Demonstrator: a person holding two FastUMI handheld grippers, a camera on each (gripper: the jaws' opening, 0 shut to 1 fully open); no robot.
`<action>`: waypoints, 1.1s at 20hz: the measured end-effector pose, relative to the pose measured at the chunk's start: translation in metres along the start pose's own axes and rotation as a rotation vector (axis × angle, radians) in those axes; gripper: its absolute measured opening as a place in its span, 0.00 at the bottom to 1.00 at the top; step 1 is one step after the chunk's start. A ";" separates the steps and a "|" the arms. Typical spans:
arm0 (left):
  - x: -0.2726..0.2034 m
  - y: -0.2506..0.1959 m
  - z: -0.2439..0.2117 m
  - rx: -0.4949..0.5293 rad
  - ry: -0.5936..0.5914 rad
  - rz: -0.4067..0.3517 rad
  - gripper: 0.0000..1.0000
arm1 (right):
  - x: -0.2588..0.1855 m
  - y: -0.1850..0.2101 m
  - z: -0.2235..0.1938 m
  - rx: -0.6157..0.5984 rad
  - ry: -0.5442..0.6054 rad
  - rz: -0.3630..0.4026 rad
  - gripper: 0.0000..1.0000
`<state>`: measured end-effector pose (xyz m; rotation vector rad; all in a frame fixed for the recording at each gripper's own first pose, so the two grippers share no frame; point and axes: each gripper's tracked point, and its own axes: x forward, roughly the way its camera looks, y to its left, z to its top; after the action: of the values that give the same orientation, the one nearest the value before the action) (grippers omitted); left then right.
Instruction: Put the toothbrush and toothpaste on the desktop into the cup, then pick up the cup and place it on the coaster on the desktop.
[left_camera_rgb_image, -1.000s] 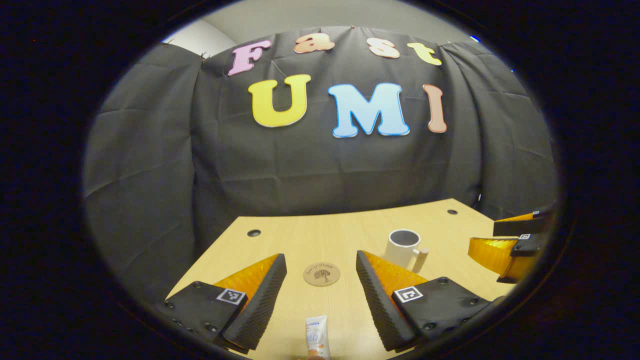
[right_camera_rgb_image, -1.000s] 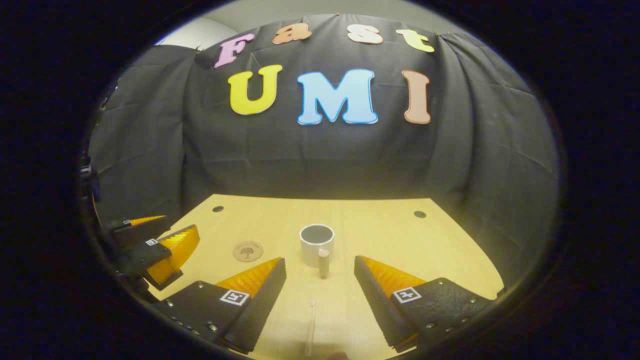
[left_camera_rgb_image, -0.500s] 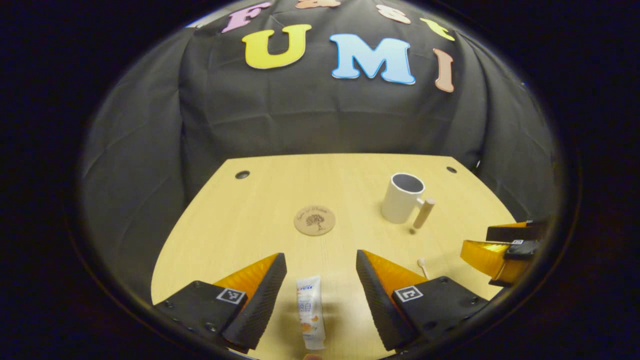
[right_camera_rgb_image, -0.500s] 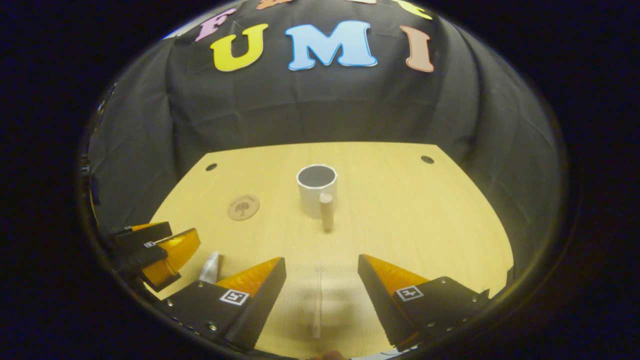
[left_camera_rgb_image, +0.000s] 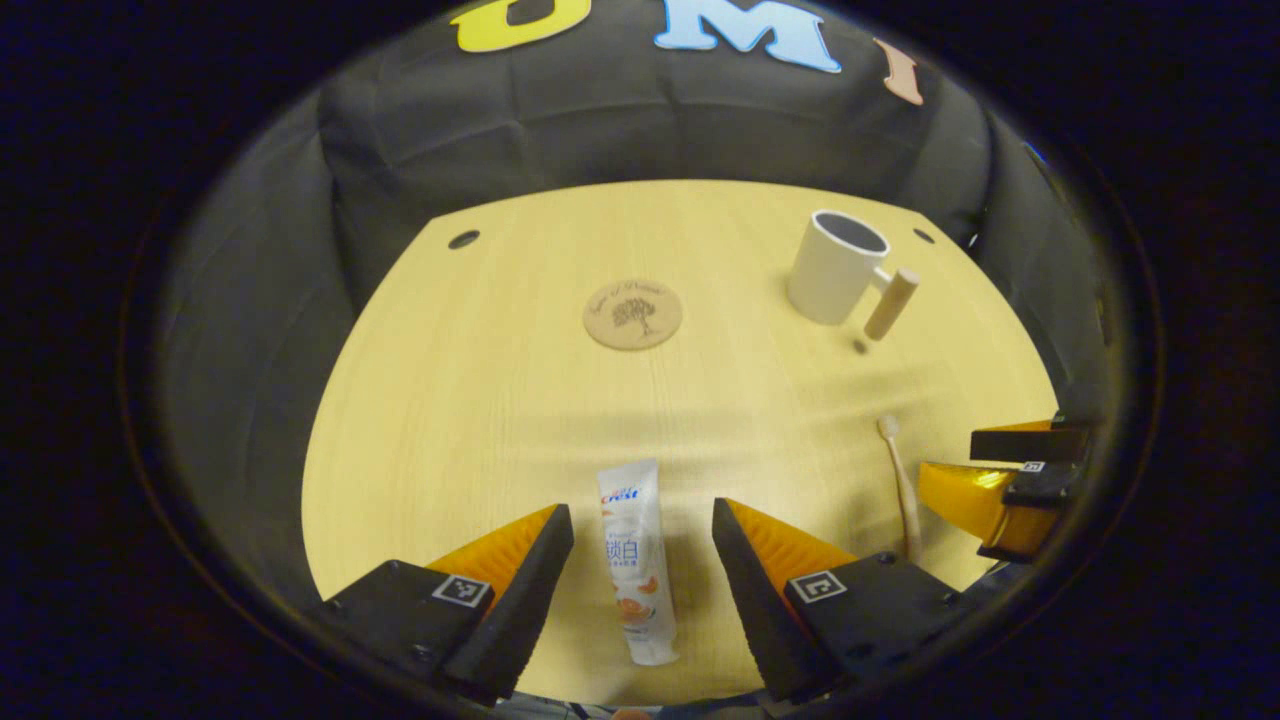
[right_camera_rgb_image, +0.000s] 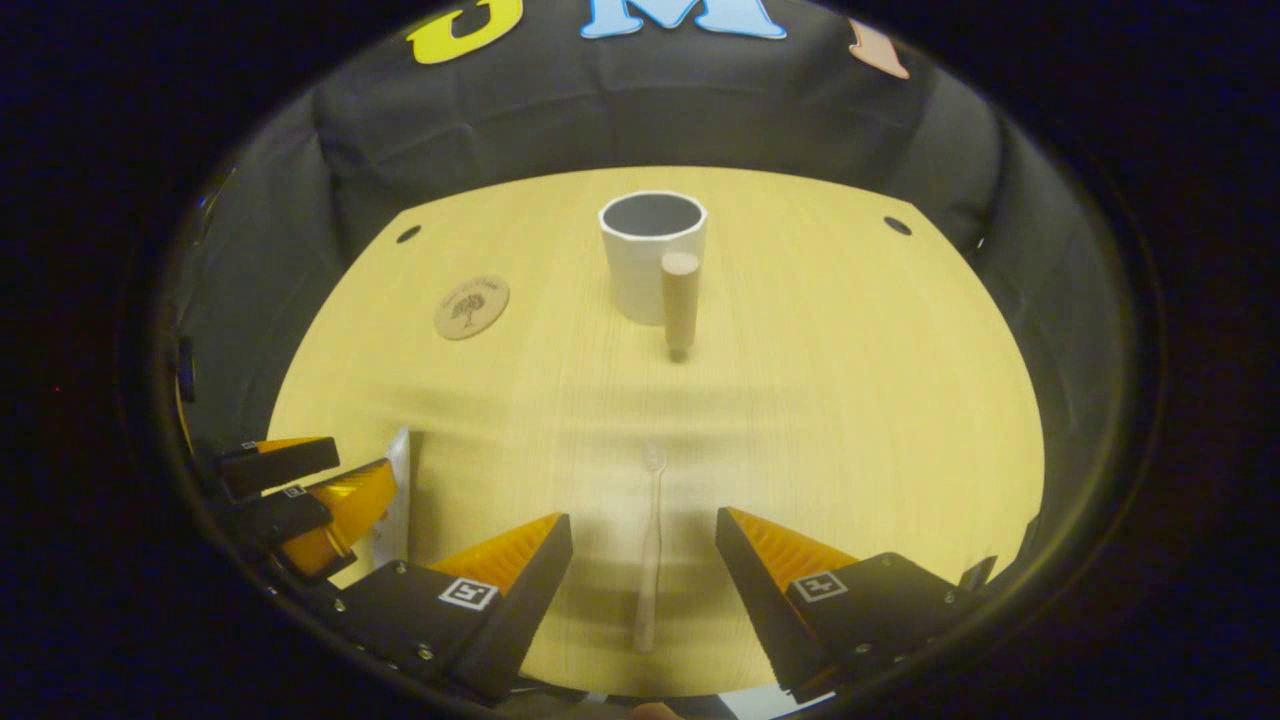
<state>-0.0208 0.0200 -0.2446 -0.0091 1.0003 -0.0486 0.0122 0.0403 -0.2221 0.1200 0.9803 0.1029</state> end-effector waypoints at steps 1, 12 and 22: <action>0.005 0.001 -0.008 -0.007 0.043 -0.007 0.93 | 0.005 -0.001 -0.003 -0.006 0.028 -0.004 0.91; 0.038 0.008 -0.054 -0.039 0.299 -0.021 0.93 | 0.034 -0.002 -0.034 -0.052 0.253 -0.031 0.88; 0.038 0.001 -0.050 -0.032 0.311 -0.024 0.67 | 0.039 -0.006 -0.046 -0.076 0.327 -0.056 0.59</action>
<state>-0.0422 0.0198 -0.3035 -0.0442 1.3124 -0.0567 -0.0044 0.0424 -0.2805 0.0050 1.3039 0.1102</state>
